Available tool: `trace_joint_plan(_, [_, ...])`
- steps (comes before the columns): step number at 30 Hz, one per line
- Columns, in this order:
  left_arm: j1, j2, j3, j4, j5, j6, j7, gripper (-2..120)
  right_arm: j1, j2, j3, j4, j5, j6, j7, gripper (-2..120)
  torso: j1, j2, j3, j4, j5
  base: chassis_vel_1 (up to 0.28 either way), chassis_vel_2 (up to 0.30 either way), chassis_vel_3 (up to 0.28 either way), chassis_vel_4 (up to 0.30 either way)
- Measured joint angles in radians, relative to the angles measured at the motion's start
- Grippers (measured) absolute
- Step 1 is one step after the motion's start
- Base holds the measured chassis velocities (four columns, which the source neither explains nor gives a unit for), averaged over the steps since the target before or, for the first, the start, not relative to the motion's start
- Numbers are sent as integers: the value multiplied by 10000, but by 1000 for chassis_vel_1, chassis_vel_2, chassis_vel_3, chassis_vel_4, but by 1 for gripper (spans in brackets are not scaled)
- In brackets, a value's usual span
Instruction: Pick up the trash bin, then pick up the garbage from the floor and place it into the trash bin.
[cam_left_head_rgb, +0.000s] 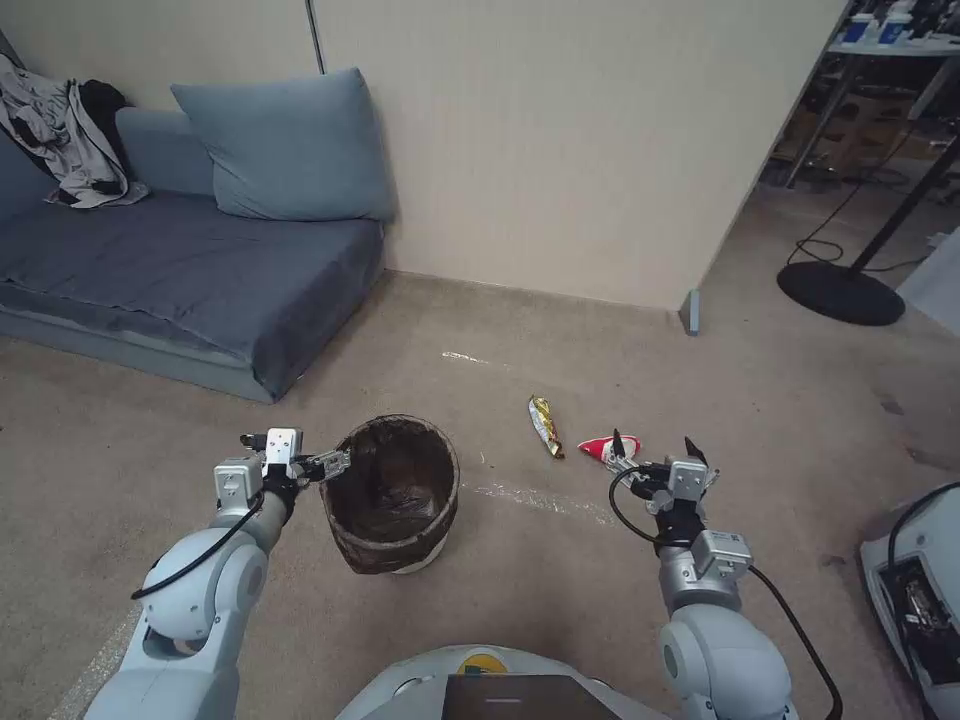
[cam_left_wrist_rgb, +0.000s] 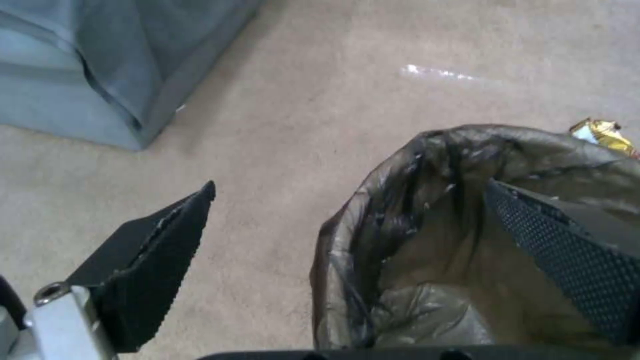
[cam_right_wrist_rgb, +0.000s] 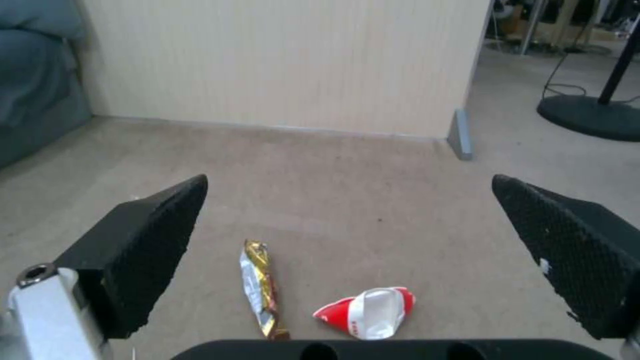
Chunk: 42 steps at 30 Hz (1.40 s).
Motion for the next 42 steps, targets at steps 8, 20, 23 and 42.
trace_joint_plan(8, [-24, 10, 168, 446, 28, 5, -165, 100, 339, -33, -185, -189, 12, -211, 12, 100, 0, 0, 0, 3, 1, 0, 0, 0, 0])
trace_joint_plan(20, [-128, -117, 484, 1216, 453, -46, -335, 100, 407, -31, -257, -333, 40, -200, 71, 100, 0, 0, 0, 2, 1, 0, 0, 0, 0])
trace_joint_plan(23, [-172, -141, 618, 1395, 630, -56, -337, 100, 434, -29, -267, -362, 45, -195, 76, 100, 0, 0, 0, 2, 1, 0, 0, 0, 0])
trace_joint_plan(42, [-554, -325, 964, 2248, 941, -89, -411, 100, 483, 20, -266, -440, 54, -169, 118, 100, 0, 0, 0, 1, 3, 0, 0, 0, 0])
